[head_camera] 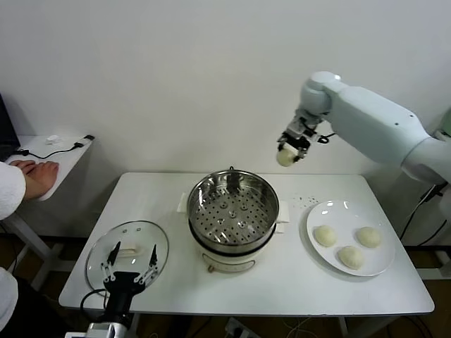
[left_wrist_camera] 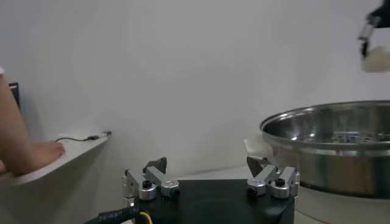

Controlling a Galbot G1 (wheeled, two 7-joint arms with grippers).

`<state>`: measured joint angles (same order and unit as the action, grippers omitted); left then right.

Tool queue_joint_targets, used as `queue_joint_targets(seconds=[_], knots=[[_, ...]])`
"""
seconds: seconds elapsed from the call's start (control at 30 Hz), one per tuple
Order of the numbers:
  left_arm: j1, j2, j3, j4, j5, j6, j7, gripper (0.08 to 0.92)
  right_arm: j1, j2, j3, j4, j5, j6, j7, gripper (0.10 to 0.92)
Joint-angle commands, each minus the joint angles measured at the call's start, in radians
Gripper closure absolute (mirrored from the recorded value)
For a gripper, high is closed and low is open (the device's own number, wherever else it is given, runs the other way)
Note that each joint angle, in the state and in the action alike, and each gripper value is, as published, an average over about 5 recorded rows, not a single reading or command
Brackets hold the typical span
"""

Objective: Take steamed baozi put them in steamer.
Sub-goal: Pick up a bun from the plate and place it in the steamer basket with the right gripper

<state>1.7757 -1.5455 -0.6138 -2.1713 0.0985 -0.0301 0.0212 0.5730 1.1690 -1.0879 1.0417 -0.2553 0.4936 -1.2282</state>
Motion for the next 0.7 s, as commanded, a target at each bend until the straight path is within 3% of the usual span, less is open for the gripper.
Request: queue_joint_targets(seconds=[0.03,0.4,0.7], knots=[[0.053,-0.007,-0.004,-0.006,-0.017,-0.012,-0.003,0.177,-0.025,0.153,-0.022,0.134,-0.18,0.133,0.048,0.432],[0.063,-0.007,-0.016,-0.039,-0.056,-0.001,-0.003,0.177,-0.202,0.213,0.019,-0.005,-0.362,0.182,0.103,0.428],[0.062,-0.011,-0.017,-0.046,-0.062,0.006,-0.004,0.177,-0.257,0.229,0.031,-0.086,-0.388,0.184,0.108,0.423]])
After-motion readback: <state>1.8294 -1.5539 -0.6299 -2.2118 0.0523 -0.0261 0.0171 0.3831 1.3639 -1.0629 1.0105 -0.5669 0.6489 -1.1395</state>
